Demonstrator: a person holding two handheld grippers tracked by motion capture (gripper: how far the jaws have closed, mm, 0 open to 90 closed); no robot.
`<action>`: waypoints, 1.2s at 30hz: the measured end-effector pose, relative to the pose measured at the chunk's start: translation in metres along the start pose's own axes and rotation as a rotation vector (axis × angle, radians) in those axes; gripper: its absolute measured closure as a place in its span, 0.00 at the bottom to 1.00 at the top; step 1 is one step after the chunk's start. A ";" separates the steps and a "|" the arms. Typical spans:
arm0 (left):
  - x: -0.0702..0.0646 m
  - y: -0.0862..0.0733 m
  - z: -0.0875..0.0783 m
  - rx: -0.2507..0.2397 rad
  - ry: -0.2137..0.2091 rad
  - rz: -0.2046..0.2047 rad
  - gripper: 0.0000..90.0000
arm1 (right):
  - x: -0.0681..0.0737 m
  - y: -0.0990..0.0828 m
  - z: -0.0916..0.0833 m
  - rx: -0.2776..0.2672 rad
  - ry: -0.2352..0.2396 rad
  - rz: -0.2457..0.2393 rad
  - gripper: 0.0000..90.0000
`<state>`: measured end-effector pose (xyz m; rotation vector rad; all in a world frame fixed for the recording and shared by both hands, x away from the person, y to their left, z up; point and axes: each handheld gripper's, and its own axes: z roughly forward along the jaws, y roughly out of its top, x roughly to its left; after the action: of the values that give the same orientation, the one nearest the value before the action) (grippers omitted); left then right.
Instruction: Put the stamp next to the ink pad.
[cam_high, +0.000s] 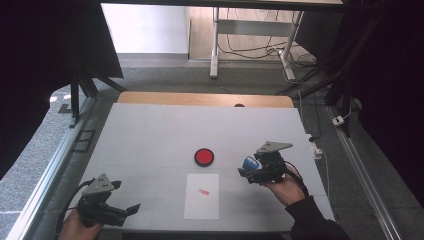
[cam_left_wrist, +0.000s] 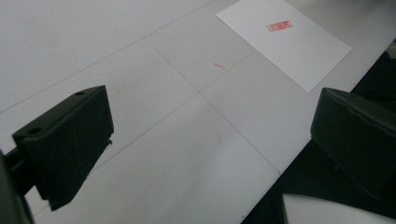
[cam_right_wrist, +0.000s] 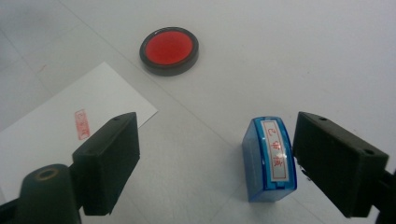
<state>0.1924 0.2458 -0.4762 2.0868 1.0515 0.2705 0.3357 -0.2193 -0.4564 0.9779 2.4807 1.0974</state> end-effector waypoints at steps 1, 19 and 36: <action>0.000 0.000 0.000 0.000 0.000 0.000 0.00 | 0.001 -0.001 -0.002 0.001 0.000 -0.002 0.14; 0.000 0.000 0.000 0.001 0.003 0.000 0.00 | 0.009 -0.019 -0.030 -0.029 -0.025 0.004 0.04; 0.000 0.000 0.000 0.000 0.005 -0.006 0.00 | 0.010 -0.046 -0.062 -0.053 -0.072 0.052 0.00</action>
<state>0.1925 0.2458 -0.4760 2.0832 1.0602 0.2725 0.2767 -0.2699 -0.4477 1.0524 2.3699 1.1172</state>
